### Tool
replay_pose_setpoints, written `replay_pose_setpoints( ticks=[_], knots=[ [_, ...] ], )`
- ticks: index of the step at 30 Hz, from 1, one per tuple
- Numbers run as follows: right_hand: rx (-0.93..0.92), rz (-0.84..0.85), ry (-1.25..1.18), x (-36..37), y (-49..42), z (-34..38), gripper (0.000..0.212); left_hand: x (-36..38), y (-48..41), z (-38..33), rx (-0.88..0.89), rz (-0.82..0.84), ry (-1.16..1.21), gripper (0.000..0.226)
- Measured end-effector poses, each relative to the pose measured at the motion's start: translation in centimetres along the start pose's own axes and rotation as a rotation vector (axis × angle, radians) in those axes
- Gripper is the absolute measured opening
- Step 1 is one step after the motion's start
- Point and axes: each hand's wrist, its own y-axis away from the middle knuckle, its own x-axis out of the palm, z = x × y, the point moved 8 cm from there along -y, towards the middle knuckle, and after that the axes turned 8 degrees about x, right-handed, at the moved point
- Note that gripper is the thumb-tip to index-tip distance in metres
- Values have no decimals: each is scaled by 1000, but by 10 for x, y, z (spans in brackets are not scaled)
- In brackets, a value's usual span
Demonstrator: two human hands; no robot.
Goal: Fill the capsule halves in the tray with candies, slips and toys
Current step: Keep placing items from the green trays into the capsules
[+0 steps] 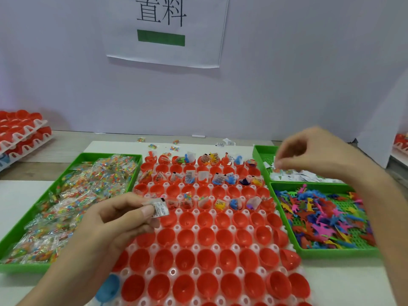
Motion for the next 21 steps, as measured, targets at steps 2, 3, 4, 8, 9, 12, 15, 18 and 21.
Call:
replay_pose_setpoints(
  ticks=[2,3,4,8,9,12,15,18,21],
  knots=[
    [181,196,188,16,-6,-43,10,-3,-1,2,-13,-12,12,24],
    [245,298,247,27,-6,-57,9,-3,-2,2,-17,-22,27,19],
    [283,373,283,37,-6,-66,11,-3,-2,2,-17,-30,36,16],
    [277,365,247,54,-15,-64,14,-3,-2,2,-18,-48,34,11],
    [270,335,228,55,-18,-62,12,-2,-3,2,-18,-50,35,10],
    [240,280,248,55,-23,-58,9,-2,-3,4,-22,-56,22,13],
    [244,308,277,55,-22,-60,13,-2,-3,6,-34,-49,14,14],
    [255,312,253,49,-21,-62,18,-3,-4,6,-34,-48,12,14],
    [245,339,230,45,-19,-62,20,-4,-4,5,-32,-55,15,12]
  ],
)
